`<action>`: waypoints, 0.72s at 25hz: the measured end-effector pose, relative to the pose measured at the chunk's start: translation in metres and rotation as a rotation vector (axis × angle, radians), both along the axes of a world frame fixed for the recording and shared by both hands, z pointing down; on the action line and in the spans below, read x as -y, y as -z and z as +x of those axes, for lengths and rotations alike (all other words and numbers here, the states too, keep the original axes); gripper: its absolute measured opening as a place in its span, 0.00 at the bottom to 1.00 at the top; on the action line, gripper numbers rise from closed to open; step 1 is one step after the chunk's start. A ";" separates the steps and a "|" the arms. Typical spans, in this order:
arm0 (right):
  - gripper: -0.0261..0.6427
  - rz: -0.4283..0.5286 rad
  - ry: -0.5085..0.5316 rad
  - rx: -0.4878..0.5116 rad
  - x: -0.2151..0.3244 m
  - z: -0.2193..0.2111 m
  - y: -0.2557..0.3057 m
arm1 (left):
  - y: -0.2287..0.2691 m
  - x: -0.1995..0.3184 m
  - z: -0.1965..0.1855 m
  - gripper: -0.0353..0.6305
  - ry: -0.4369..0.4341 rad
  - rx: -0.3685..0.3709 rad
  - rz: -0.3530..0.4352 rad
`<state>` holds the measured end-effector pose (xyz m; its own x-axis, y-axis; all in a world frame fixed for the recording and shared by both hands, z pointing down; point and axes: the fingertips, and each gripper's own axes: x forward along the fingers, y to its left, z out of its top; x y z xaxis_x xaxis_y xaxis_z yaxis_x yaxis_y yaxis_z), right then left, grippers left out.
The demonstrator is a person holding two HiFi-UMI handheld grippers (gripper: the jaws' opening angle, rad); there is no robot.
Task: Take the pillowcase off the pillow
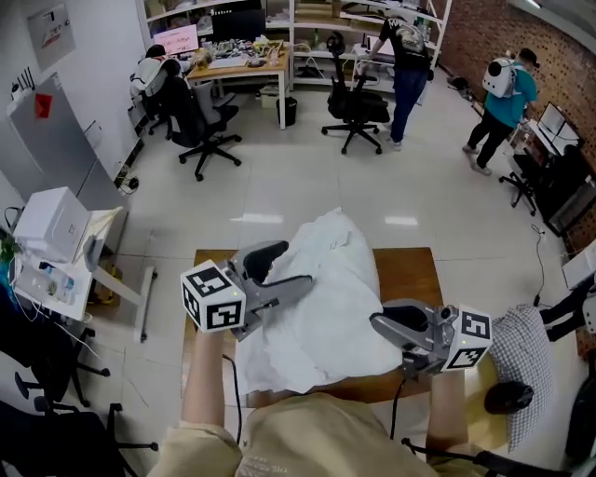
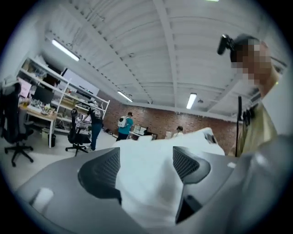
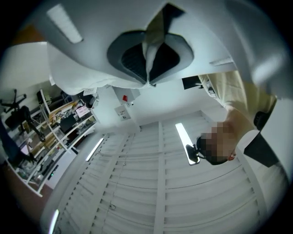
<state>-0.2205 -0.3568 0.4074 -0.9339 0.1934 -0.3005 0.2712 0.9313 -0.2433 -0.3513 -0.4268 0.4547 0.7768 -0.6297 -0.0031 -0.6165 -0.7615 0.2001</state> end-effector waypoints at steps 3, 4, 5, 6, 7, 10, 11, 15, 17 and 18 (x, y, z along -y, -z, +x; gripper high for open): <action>0.06 -0.053 -0.031 0.010 0.023 -0.001 0.009 | -0.034 -0.028 0.006 0.57 0.074 0.060 -0.028; 0.06 -0.061 -0.036 0.012 0.028 0.001 0.012 | -0.040 -0.040 0.011 0.57 0.068 -0.006 -0.070; 0.06 -0.070 -0.045 0.016 0.033 0.003 0.014 | -0.044 -0.053 0.017 0.57 0.040 -0.090 -0.098; 0.06 -0.080 -0.060 0.020 0.038 0.004 0.015 | -0.046 -0.067 0.022 0.60 0.014 -0.164 -0.104; 0.06 -0.089 -0.083 0.022 0.045 0.004 0.016 | -0.045 -0.080 0.028 0.69 0.007 -0.201 -0.099; 0.06 -0.136 -0.150 0.026 0.066 0.003 0.025 | -0.046 -0.094 0.048 0.71 0.140 0.008 0.007; 0.06 -0.163 -0.160 0.034 0.073 0.004 0.028 | -0.050 -0.087 0.052 0.70 0.220 0.127 0.060; 0.06 -0.257 -0.198 0.063 0.093 -0.002 0.027 | -0.067 -0.063 0.059 0.35 0.373 0.321 0.107; 0.06 -0.304 -0.220 0.073 0.105 -0.006 0.028 | -0.067 -0.053 0.047 0.10 0.402 0.278 0.135; 0.06 -0.337 -0.215 0.087 0.110 -0.006 0.029 | -0.073 -0.050 0.041 0.08 0.419 0.260 0.144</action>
<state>-0.2262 -0.4672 0.3781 -0.9108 -0.1263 -0.3931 0.1119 0.8409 -0.5294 -0.3102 -0.3765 0.5279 0.4448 -0.8944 0.0467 -0.8900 -0.4472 -0.0893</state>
